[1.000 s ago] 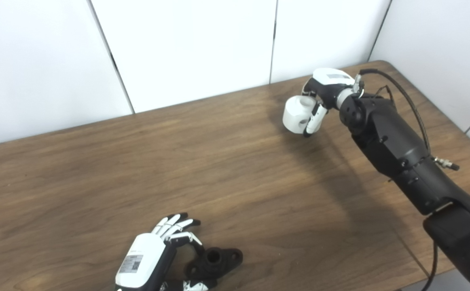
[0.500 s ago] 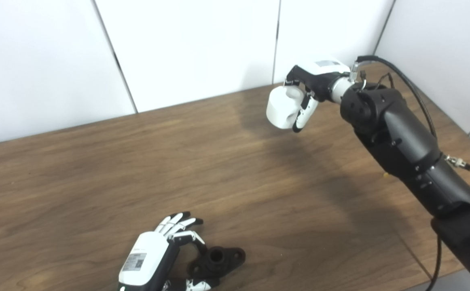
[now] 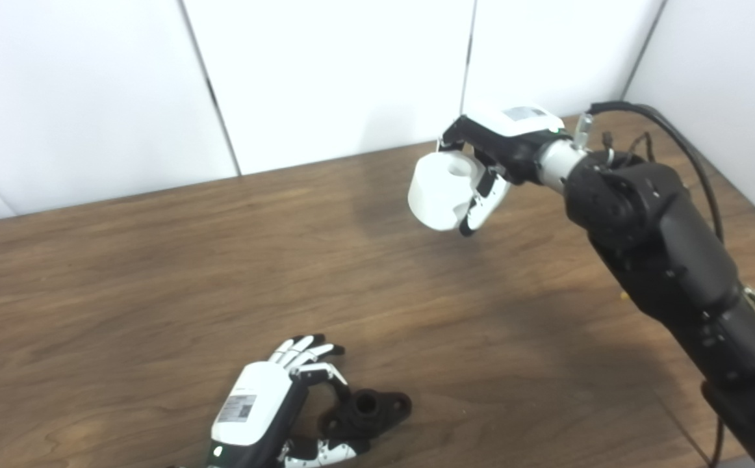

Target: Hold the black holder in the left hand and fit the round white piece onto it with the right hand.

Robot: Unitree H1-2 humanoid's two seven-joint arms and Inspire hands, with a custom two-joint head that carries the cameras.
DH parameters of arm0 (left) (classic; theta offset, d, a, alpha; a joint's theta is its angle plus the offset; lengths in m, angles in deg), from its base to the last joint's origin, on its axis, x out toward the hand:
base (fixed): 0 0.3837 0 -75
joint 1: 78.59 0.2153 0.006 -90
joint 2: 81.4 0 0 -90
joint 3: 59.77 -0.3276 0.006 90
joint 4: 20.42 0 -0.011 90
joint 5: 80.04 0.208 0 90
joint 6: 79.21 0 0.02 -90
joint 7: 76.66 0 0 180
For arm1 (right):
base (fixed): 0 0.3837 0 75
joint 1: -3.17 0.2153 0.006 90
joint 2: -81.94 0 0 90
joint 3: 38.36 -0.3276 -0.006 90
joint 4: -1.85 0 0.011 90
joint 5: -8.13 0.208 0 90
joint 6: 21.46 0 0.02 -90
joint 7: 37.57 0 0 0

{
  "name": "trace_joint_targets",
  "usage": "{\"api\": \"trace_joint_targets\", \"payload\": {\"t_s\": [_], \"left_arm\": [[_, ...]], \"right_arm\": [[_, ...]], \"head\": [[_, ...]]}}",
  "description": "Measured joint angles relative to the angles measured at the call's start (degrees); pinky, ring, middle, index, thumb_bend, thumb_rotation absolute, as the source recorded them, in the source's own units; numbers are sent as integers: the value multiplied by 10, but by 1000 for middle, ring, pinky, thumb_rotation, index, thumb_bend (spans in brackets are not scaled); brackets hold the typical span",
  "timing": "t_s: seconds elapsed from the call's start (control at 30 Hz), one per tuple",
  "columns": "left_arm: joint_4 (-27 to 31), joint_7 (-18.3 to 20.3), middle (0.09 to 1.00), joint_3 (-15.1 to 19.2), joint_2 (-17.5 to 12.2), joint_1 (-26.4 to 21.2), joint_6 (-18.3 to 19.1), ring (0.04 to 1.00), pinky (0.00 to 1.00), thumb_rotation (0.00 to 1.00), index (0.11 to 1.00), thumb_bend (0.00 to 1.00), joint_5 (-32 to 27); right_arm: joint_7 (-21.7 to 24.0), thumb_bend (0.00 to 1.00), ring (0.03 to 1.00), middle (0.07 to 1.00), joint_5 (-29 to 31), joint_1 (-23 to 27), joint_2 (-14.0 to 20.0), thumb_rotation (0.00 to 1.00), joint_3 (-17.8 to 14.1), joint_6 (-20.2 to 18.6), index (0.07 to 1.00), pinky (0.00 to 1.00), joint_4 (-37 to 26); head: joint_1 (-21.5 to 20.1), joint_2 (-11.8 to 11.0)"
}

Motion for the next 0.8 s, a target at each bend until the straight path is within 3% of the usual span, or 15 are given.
{"api": "trace_joint_targets", "payload": {"t_s": [0.2,0.33,0.5,0.8], "left_arm": [[2,4,842,-7,5,-4,12,920,924,60,492,506,7],[5,9,844,-12,8,-8,21,919,923,60,492,506,15],[5,11,843,-17,14,-11,29,915,915,60,492,506,20],[5,26,840,-22,17,-25,38,907,916,57,491,508,22]], "right_arm": [[40,532,526,442,-2,0,0,4,3,2,492,541,-43],[70,533,542,459,-2,0,-6,3,1,0,488,574,-101],[110,530,630,509,-3,-1,-22,3,0,0,466,728,-147],[195,530,650,507,-14,5,-38,4,4,1,467,757,-208]], "head": [[21,13],[27,21],[30,33],[26,59]]}}
